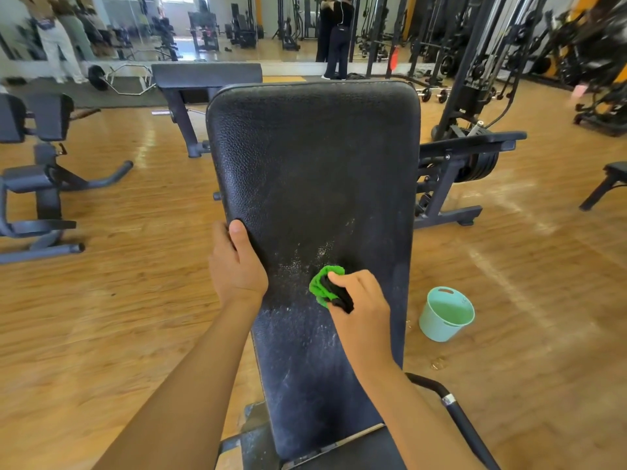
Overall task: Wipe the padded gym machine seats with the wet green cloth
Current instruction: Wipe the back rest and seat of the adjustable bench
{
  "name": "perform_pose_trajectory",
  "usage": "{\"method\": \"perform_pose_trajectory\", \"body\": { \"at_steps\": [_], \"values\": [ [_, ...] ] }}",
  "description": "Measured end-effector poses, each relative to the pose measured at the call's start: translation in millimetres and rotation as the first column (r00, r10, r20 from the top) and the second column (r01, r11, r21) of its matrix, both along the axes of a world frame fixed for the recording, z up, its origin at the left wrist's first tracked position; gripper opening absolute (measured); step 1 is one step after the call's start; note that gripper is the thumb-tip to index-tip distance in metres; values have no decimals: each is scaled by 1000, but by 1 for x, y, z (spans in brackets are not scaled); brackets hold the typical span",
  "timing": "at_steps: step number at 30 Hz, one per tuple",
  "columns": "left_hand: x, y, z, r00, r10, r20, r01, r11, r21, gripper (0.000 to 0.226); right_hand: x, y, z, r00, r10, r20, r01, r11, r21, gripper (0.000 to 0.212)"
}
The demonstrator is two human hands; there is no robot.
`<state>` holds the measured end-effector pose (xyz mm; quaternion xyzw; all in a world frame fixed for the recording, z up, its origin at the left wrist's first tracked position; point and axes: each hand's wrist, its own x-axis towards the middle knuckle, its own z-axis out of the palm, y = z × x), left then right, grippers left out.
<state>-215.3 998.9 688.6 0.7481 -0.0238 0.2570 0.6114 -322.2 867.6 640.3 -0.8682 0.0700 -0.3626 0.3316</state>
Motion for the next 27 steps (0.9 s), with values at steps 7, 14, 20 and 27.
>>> {"method": "perform_pose_trajectory", "body": {
  "at_steps": [7,14,20,27],
  "values": [
    [-1,1,1,999,-1,-44,1,1000,5,54,-31,-9,7,979,103,-177,-66,977,202,31],
    [-6,1,4,996,-32,-86,33,999,12,45,-8,-29,56,993,-102,63,83,962,261,29],
    [1,0,-3,998,-48,-44,48,999,-7,54,33,-11,70,937,-295,187,221,915,337,23],
    [5,0,-6,999,-41,25,42,999,-32,65,25,59,14,980,-25,197,-3,990,138,36]
  ]
}}
